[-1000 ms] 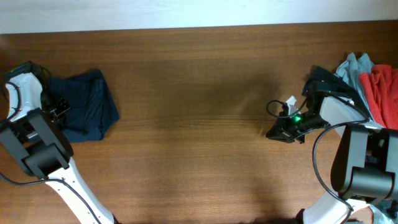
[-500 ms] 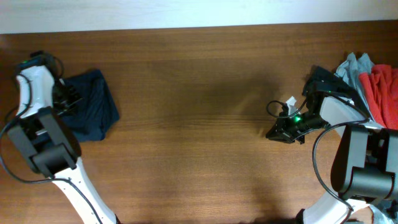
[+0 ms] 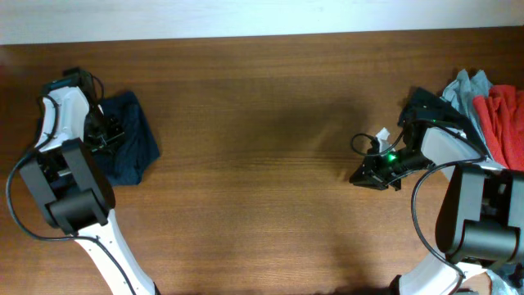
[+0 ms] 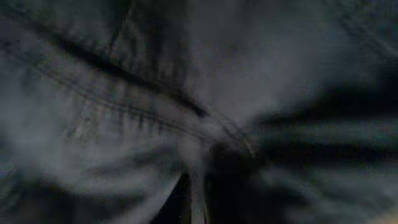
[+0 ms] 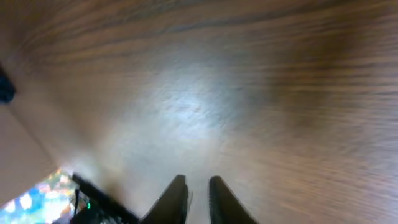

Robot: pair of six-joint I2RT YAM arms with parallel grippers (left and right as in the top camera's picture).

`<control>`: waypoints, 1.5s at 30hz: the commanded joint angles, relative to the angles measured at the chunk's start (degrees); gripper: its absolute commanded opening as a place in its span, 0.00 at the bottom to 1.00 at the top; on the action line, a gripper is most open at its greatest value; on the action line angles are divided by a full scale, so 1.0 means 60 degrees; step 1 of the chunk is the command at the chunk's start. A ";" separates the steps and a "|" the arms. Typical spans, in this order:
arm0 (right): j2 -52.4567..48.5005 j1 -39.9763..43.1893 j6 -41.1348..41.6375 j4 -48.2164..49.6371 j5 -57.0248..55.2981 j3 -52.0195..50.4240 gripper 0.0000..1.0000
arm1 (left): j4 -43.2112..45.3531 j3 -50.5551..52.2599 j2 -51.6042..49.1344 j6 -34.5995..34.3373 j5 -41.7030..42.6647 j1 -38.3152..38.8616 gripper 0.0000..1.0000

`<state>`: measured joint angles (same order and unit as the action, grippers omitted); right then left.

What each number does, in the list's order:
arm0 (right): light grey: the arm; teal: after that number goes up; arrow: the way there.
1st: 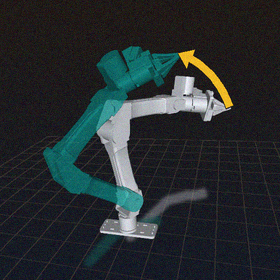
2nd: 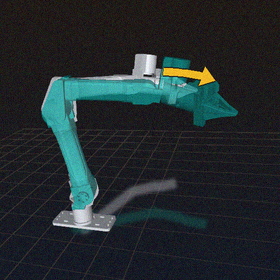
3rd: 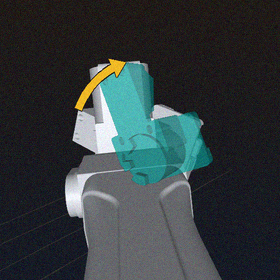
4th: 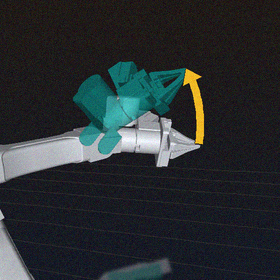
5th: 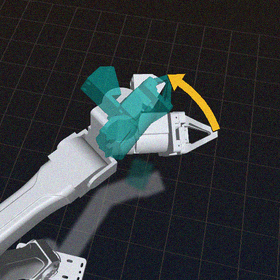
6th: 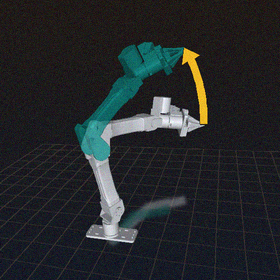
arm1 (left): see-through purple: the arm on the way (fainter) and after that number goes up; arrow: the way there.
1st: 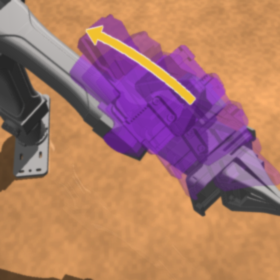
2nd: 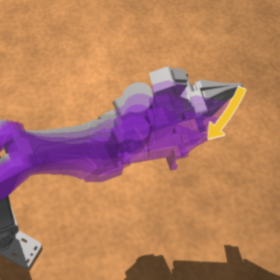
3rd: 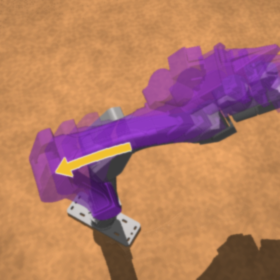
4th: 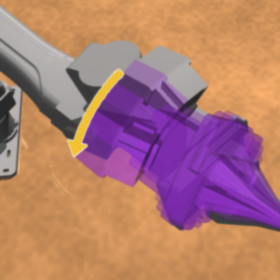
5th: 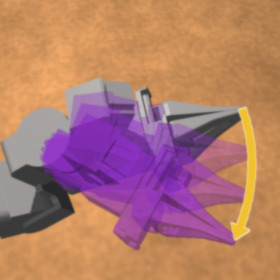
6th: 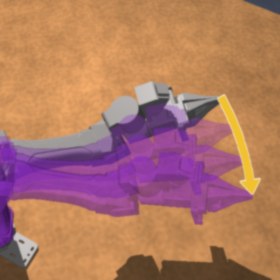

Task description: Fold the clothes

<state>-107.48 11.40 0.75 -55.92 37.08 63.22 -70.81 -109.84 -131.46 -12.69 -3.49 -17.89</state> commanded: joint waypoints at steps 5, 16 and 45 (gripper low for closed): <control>0.1865 -0.0087 -0.1235 -0.0528 0.1545 0.1279 0.24 | -0.0725 -0.1534 0.3719 0.1770 0.2025 0.0175 0.18; 0.7814 -0.0084 -0.1235 0.0328 -0.0426 0.2769 0.44 | -0.2940 -0.1534 0.6280 0.2630 0.2368 0.1508 0.22; 1.0040 -0.0084 -0.1235 -0.1402 -0.1089 0.2765 0.99 | -0.4142 -0.1534 0.6823 0.2630 0.1792 0.2415 0.99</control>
<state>-47.20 11.25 -6.44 -64.31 31.24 79.61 -95.57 -119.04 -91.29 2.42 7.88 -3.53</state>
